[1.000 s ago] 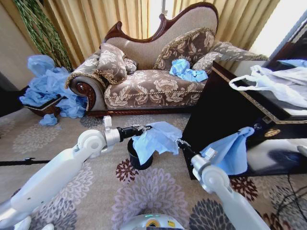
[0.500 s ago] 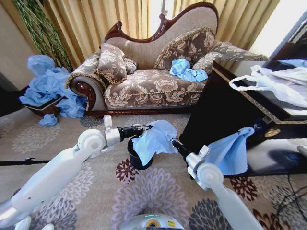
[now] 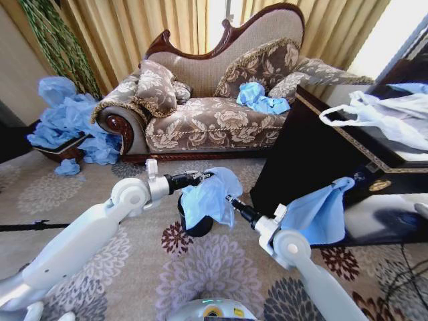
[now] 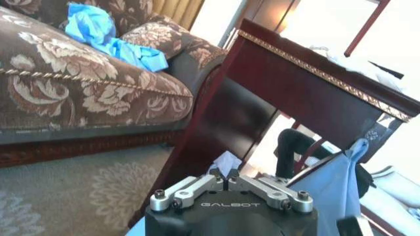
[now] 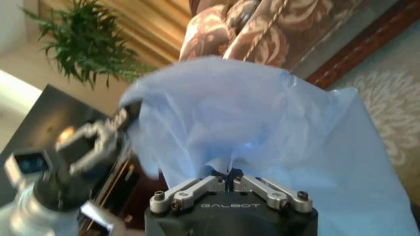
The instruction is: Place a garbage bag over the trash bin.
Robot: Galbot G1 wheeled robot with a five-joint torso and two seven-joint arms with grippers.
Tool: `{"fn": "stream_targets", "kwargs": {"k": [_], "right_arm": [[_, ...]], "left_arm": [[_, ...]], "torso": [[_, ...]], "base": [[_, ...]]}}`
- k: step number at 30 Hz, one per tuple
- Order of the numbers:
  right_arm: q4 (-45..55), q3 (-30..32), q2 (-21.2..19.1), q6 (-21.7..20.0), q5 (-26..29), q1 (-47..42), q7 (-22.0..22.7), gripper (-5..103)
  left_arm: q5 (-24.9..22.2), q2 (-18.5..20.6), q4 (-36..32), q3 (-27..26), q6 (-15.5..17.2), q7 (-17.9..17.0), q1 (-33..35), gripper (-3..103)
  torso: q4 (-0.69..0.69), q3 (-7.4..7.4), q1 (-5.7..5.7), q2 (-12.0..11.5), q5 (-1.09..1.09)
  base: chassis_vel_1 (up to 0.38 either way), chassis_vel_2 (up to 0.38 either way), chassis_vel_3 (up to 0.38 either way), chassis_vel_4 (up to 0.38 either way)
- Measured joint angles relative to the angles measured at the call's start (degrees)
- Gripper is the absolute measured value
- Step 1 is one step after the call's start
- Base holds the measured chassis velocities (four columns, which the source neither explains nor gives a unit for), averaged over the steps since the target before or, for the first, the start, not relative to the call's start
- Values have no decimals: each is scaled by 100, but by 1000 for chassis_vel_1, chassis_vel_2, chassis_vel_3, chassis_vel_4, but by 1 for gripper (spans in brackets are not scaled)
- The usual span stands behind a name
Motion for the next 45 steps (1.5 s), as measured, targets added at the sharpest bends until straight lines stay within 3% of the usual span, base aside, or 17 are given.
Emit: {"fn": "stream_targets", "kwargs": {"k": [5, 11, 17, 24, 31, 37, 41, 45], "right_arm": [[-322, 47, 59, 56, -549, -41, -167, 0], [-928, 164, 98, 460, -1237, 299, -217, 0], [-954, 83, 215, 527, -1230, 471, -225, 0], [-651, -193, 406, 436, -724, 639, -201, 0], [-172, -402, 144, 53, -140, 584, -414, 0], [-308, -583, 188, 29, -368, 627, -666, 0], [-870, -561, 437, 180, -902, 880, -857, 0], [-1127, -467, 461, 272, -1018, 977, -1086, 0]], "left_arm": [[-64, 59, -46, -18, 11, -25, -14, 0], [-146, 236, -196, -130, 27, -23, 117, 0], [-169, 273, -228, -139, 27, -13, 131, 0], [-166, 117, -119, -30, 24, -17, -4, 0], [-143, 10, -4, 79, 7, -13, -156, 0], [-166, 40, -109, 44, 4, -41, -150, 0], [-362, 265, -487, -116, 4, -131, -17, 0], [-502, 536, -786, -259, 4, -137, 83, 0]], "torso": [[1, 0, 0, 0, 0], [2, 0, 0, 0, 0], [3, 0, 0, 0, -1], [2, 0, 0, 0, -1], [1, 0, 0, 0, 0], [0, 0, 0, 0, -1], [3, 0, 0, 0, 0], [3, 0, 0, 0, 0]], "base": [[0, 0, 0, 0], [0, 0, 0, 0], [0, 0, 0, 0], [0, 0, 0, 0], [0, 0, 0, 0], [0, 0, 0, 0], [0, 0, 0, 0], [0, 0, 0, 0]]}}
